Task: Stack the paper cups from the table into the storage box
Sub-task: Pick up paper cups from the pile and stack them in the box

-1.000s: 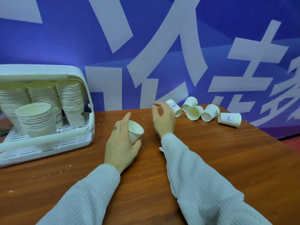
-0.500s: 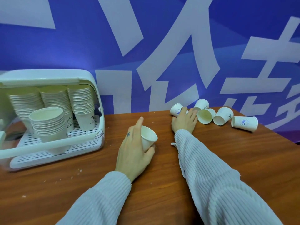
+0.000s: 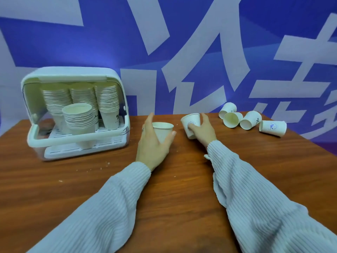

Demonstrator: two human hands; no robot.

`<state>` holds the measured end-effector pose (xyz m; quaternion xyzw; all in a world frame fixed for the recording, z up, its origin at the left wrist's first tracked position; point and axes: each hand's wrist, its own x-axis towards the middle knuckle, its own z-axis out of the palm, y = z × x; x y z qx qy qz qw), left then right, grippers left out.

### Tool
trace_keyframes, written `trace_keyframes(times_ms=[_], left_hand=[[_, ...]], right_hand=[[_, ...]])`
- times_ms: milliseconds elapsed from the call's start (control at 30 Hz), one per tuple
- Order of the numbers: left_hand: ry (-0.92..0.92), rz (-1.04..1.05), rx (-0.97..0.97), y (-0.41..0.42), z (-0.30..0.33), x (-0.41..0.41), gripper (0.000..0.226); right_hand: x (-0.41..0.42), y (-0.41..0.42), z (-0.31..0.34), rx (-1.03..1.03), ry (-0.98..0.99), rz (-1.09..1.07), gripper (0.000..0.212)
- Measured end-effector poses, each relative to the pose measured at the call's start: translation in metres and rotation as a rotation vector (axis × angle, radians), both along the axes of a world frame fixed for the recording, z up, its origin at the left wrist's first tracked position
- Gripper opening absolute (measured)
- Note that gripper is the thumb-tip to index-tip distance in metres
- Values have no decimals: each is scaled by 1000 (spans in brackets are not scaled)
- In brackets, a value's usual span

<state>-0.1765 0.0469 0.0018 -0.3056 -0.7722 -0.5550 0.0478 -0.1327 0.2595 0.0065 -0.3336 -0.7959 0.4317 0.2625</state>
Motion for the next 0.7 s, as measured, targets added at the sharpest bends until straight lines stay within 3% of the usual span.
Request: trace_keyframes(times_ms=[100, 233, 500, 700], left_hand=[[-15, 18, 45, -19, 6, 1, 85], [24, 105, 94, -54, 24, -7, 85], [52, 524, 287, -157, 51, -46, 82], [4, 583, 349, -210, 43, -69, 88]], right_hand=[[7, -34, 16, -111, 140, 163, 85], [-3, -78, 40, -136, 240, 306, 67], [-64, -193, 97, -46, 365, 565, 76], [-118, -257, 110, 194, 327, 621, 77]])
